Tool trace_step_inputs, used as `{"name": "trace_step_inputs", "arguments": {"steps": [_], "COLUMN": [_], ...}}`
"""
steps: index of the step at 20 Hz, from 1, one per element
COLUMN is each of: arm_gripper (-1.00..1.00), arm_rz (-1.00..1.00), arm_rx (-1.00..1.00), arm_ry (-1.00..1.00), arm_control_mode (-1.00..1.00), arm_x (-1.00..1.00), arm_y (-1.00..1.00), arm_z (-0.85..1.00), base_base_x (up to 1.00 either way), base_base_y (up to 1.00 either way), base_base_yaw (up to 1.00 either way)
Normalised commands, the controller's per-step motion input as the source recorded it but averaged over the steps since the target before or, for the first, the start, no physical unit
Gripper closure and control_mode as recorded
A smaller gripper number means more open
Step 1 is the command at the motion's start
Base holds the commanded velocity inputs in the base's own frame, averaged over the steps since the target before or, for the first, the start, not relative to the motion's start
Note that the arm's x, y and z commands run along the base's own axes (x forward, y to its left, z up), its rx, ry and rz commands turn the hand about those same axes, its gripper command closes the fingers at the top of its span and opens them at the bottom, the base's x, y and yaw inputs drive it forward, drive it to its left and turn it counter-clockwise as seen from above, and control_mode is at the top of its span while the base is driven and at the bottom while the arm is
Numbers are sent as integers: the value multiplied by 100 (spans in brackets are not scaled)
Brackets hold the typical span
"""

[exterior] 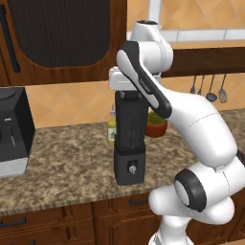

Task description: Close the lid blender by securely placing the lid on top.

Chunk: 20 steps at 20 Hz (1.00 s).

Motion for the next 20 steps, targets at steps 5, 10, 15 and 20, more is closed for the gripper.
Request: {"name": "trace_step_inputs", "arguments": {"steps": [5,10,15,20], "arm_gripper": [-100,-100,-100,-100], "arm_rz": [0,0,-1,-4], "arm_rx": [0,0,0,1], "arm_ry": [-7,-1,1,13], "arm_control_mode": [-100,-100,-100,-100], "arm_x": [-4,6,18,8], "arm_y": [0,-4,-1,0], "arm_z": [-3,0,8,28], "base_base_x": [0,0,0,0], "base_base_y": [0,0,0,0], "base_base_yaw": [0,0,0,0]}}
